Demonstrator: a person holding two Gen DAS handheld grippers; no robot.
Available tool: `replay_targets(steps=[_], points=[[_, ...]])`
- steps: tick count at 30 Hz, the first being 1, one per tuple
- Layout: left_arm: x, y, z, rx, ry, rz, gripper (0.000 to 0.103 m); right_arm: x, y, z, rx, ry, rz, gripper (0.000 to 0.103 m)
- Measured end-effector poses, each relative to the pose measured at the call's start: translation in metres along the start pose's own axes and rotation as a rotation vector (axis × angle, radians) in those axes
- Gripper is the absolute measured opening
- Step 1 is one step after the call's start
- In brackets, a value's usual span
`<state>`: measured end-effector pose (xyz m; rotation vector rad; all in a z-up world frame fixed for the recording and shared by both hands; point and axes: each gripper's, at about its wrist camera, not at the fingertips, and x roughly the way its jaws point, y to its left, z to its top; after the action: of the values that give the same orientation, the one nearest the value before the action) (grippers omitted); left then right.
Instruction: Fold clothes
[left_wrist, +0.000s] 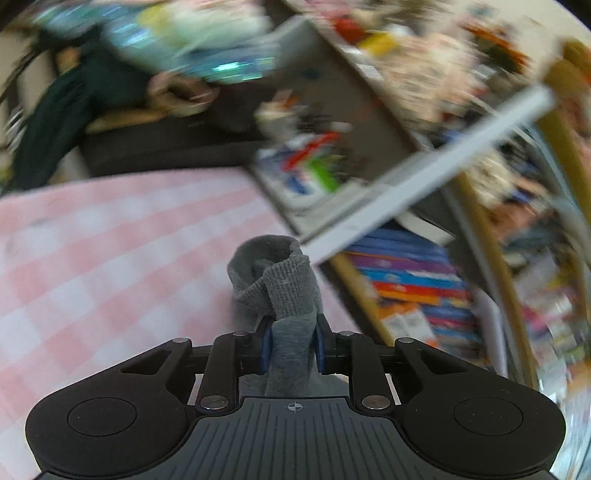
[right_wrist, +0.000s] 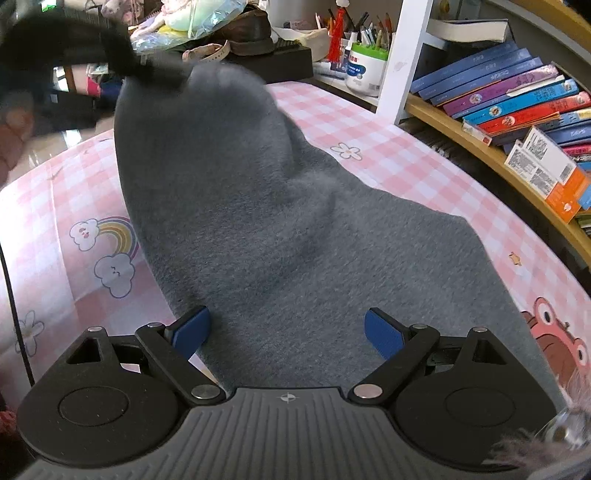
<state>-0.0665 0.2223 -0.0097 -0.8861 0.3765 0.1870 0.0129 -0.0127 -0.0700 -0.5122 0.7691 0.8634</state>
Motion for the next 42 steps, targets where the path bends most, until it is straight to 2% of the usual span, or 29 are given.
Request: replay_targets(steps=[6, 10, 13, 18, 20, 22, 24, 27, 29, 32, 34, 35, 36, 37, 39, 41, 42], points=[[-0.005, -0.057, -0.014, 0.278, 0.034, -0.087, 0.02, -0.032, -0.02, -0.003, 0.101, -0.059, -0.039, 0.09], [-0.003, -0.093, -0.033, 0.452, 0.081, -0.14, 0.02, -0.057, -0.055, -0.016, 0.307, -0.067, -0.108, 0.09], [0.004, -0.112, -0.049, 0.53, 0.133, -0.181, 0.02, -0.075, -0.079, -0.034, 0.475, -0.083, -0.141, 0.09], [0.027, -0.13, -0.078, 0.592, 0.259, -0.225, 0.021, -0.105, -0.106, -0.066, 0.71, -0.131, -0.187, 0.09], [0.039, -0.134, -0.089, 0.609, 0.34, -0.238, 0.022, -0.115, -0.113, -0.077, 0.783, -0.154, -0.201, 0.09], [0.05, -0.137, -0.099, 0.625, 0.424, -0.255, 0.033, -0.122, -0.12, -0.086, 0.859, -0.173, -0.211, 0.09], [0.047, -0.133, -0.096, 0.601, 0.419, -0.279, 0.041, -0.124, -0.126, -0.093, 0.925, -0.188, -0.206, 0.09], [0.04, -0.125, -0.088, 0.556, 0.394, -0.315, 0.042, -0.126, -0.13, -0.098, 0.995, -0.201, -0.157, 0.09], [0.035, -0.12, -0.083, 0.526, 0.378, -0.338, 0.048, -0.125, -0.13, -0.099, 1.023, -0.207, -0.113, 0.09], [0.028, -0.113, -0.076, 0.481, 0.353, -0.374, 0.047, -0.117, -0.134, -0.1, 1.079, -0.204, -0.026, 0.09], [0.029, -0.098, -0.068, 0.437, 0.343, -0.309, 0.038, -0.11, -0.136, -0.098, 1.113, -0.189, 0.032, 0.09], [0.031, -0.088, -0.065, 0.419, 0.35, -0.269, 0.03, -0.105, -0.137, -0.097, 1.123, -0.177, 0.057, 0.09], [0.031, -0.08, -0.064, 0.406, 0.359, -0.243, 0.013, -0.099, -0.137, -0.095, 1.13, -0.164, 0.08, 0.09], [0.031, -0.073, -0.064, 0.396, 0.369, -0.221, 0.008, -0.094, -0.137, -0.093, 1.138, -0.151, 0.104, 0.09], [0.031, -0.061, -0.066, 0.388, 0.389, -0.199, 0.006, -0.083, -0.138, -0.09, 1.176, -0.135, 0.155, 0.088], [0.04, -0.052, -0.071, 0.373, 0.444, -0.168, 0.002, -0.07, -0.139, -0.087, 1.219, -0.121, 0.209, 0.087], [0.046, -0.049, -0.075, 0.366, 0.474, -0.155, 0.001, -0.064, -0.14, -0.086, 1.236, -0.113, 0.229, 0.082]])
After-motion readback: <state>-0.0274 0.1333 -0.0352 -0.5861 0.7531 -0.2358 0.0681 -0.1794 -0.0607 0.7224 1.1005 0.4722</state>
